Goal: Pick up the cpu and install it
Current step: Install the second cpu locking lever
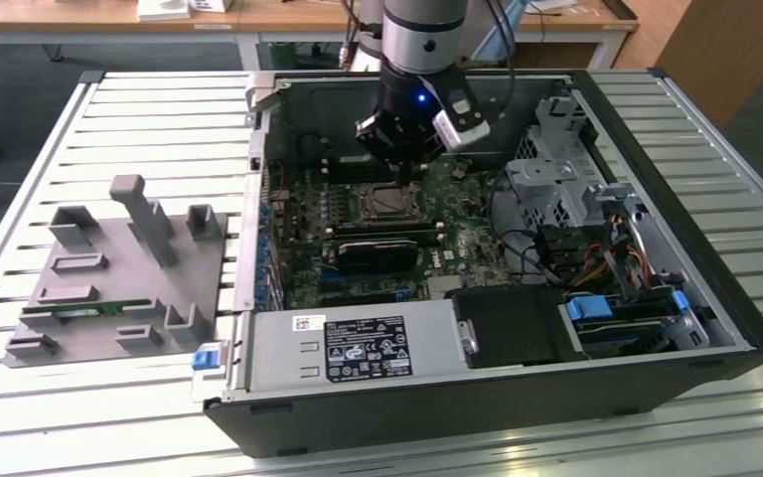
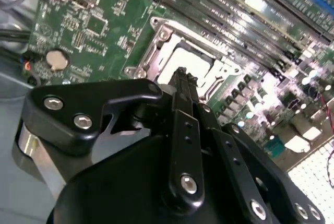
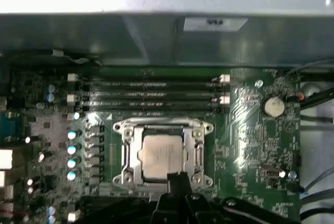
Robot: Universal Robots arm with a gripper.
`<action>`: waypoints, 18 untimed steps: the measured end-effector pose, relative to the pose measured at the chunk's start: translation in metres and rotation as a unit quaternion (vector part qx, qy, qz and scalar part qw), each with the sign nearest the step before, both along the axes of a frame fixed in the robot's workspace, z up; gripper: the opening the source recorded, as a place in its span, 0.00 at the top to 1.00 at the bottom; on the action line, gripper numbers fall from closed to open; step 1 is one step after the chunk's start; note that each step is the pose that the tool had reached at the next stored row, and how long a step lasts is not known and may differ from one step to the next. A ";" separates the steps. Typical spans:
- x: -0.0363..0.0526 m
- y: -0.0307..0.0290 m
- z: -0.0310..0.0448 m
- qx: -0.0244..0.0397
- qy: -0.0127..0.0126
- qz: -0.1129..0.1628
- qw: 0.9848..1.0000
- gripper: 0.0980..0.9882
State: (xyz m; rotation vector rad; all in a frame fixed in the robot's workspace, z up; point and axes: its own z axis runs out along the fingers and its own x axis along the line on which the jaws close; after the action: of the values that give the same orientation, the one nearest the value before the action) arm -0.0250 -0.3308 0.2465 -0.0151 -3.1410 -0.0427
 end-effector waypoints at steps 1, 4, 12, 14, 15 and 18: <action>0.0000 -0.0024 -0.0008 0.000 0.000 0.000 1.000 0.99; -0.0002 -0.0114 -0.0024 0.000 0.000 0.000 1.000 0.99; -0.0074 -0.0195 -0.0048 0.000 0.000 0.000 1.000 0.99; -0.0089 -0.0208 -0.0051 0.000 0.000 0.000 1.000 0.99; -0.0094 -0.0223 -0.0053 0.000 0.000 0.000 1.000 0.99; -0.0121 -0.0269 -0.0057 0.000 0.000 0.000 1.000 0.99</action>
State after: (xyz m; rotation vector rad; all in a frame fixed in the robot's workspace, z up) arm -0.0371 -0.3577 0.2408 -0.0140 -3.1410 -0.0431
